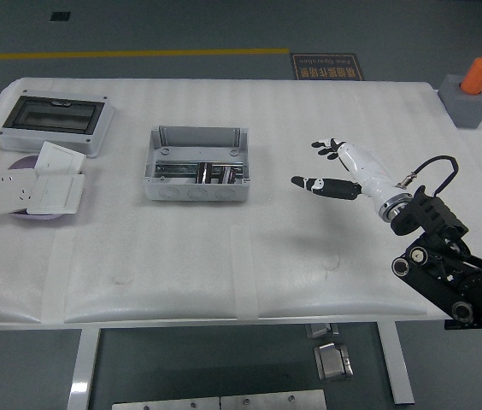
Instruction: Pick up the battery,place it into the box
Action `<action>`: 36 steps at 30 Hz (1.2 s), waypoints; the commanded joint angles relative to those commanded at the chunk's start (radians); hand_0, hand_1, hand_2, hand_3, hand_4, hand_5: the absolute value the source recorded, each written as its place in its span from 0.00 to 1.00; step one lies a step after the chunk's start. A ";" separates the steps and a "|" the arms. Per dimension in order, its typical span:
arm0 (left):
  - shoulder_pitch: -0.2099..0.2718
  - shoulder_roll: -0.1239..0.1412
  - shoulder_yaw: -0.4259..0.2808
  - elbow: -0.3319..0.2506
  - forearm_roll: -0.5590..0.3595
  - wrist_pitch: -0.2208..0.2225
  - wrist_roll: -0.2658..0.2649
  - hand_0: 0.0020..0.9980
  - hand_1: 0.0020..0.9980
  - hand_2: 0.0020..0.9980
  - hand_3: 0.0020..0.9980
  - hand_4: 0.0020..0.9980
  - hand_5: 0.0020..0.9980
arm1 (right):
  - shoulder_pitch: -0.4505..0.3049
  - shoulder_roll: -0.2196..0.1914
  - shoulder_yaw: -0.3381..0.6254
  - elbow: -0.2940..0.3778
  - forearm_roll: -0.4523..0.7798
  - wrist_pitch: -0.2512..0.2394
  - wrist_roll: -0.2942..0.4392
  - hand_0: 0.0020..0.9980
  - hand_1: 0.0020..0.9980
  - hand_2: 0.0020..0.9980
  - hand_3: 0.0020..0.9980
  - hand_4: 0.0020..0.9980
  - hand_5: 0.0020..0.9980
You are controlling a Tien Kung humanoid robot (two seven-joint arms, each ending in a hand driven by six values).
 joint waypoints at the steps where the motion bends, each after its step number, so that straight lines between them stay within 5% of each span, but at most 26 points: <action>1: 0.000 0.001 0.000 0.000 0.003 -0.002 0.003 0.59 0.62 0.45 0.61 0.55 0.44 | -0.007 -0.002 0.006 0.002 -0.005 0.001 -0.001 0.74 0.71 0.75 0.80 1.00 0.68; 18: 0.026 -0.022 0.021 0.002 -0.032 -0.005 0.006 0.59 0.62 0.51 0.62 0.55 0.43 | -0.022 -0.033 0.035 0.064 -0.129 0.028 -0.039 0.72 0.71 0.75 0.79 1.00 0.67; 36: 0.008 -0.021 0.031 0.007 -0.044 -0.010 0.006 0.60 0.62 0.51 0.61 0.54 0.39 | -0.082 -0.054 0.192 0.116 -0.162 0.037 -0.048 0.71 0.70 0.75 0.79 1.00 0.62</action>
